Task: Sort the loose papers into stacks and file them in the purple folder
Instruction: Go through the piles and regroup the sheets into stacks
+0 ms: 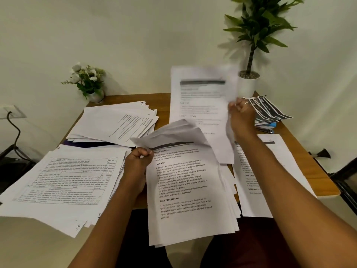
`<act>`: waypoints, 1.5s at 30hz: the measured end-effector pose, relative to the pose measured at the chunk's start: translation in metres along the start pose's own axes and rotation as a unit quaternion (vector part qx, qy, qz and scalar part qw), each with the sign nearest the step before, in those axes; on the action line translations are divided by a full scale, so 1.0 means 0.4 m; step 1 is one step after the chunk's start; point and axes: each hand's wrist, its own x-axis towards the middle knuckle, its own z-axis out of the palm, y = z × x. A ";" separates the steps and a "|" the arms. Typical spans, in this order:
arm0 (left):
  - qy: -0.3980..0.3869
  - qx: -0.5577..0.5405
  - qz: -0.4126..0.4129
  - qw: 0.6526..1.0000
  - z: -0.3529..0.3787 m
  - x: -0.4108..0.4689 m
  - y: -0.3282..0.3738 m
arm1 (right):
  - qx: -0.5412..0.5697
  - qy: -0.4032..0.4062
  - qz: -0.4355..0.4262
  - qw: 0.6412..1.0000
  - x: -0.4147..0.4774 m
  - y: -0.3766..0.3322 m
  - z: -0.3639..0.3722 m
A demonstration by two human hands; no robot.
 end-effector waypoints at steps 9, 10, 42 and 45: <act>-0.034 -0.074 -0.039 0.996 -0.005 0.011 -0.009 | -0.321 -0.232 0.049 0.917 -0.087 0.138 0.015; -0.027 -0.069 -0.041 0.996 0.000 0.010 -0.008 | -0.350 -0.234 0.033 0.906 -0.096 0.150 0.016; 0.043 0.258 0.114 0.958 0.060 -0.033 -0.045 | -0.348 -0.226 -0.012 0.910 -0.210 0.104 0.046; 0.050 0.259 0.107 0.959 0.064 -0.036 -0.044 | -0.327 -0.227 0.020 0.917 -0.208 0.105 0.050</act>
